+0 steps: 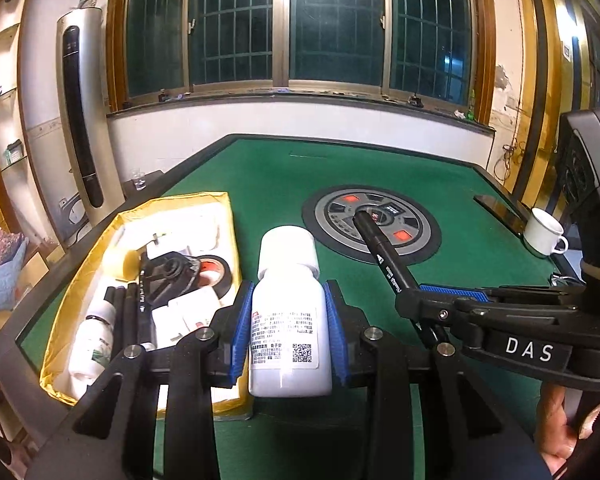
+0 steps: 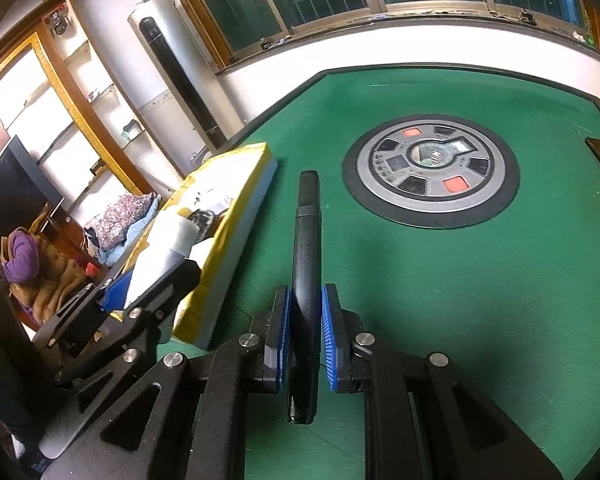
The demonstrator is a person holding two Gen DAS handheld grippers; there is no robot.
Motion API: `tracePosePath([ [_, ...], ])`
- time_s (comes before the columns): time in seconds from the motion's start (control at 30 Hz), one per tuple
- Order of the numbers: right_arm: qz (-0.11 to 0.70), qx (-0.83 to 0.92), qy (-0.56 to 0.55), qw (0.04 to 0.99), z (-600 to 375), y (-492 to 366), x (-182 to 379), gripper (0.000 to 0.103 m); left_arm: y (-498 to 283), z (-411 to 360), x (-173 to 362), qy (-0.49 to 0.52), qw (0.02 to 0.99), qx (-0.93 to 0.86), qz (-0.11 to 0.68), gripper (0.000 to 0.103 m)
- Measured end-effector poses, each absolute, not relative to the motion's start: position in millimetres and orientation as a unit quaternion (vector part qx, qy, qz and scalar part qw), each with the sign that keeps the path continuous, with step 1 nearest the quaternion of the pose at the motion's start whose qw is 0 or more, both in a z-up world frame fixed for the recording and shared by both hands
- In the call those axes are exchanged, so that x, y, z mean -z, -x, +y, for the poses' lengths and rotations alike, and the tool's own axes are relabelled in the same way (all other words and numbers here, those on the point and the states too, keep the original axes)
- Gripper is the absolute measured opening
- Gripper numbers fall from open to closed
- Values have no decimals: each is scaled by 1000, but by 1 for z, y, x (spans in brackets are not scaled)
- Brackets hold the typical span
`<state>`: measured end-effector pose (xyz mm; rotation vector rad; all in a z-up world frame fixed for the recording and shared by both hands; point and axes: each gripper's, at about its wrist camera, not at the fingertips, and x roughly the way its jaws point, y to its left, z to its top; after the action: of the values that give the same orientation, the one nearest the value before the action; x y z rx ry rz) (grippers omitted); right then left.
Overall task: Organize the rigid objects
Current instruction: 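Carry the bottle and the marker over the tray with both tools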
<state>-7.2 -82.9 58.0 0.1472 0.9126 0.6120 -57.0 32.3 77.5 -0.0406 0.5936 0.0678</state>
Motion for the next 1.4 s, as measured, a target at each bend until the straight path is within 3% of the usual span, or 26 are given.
tracePosePath([
  [0.83, 439, -342, -36, 830, 4, 6, -73, 14, 68, 118, -73, 83, 951, -96, 282, 32],
  [1.4, 475, -343, -10, 810, 71, -37, -59, 14, 51, 156, -47, 124, 933, -118, 316, 32],
])
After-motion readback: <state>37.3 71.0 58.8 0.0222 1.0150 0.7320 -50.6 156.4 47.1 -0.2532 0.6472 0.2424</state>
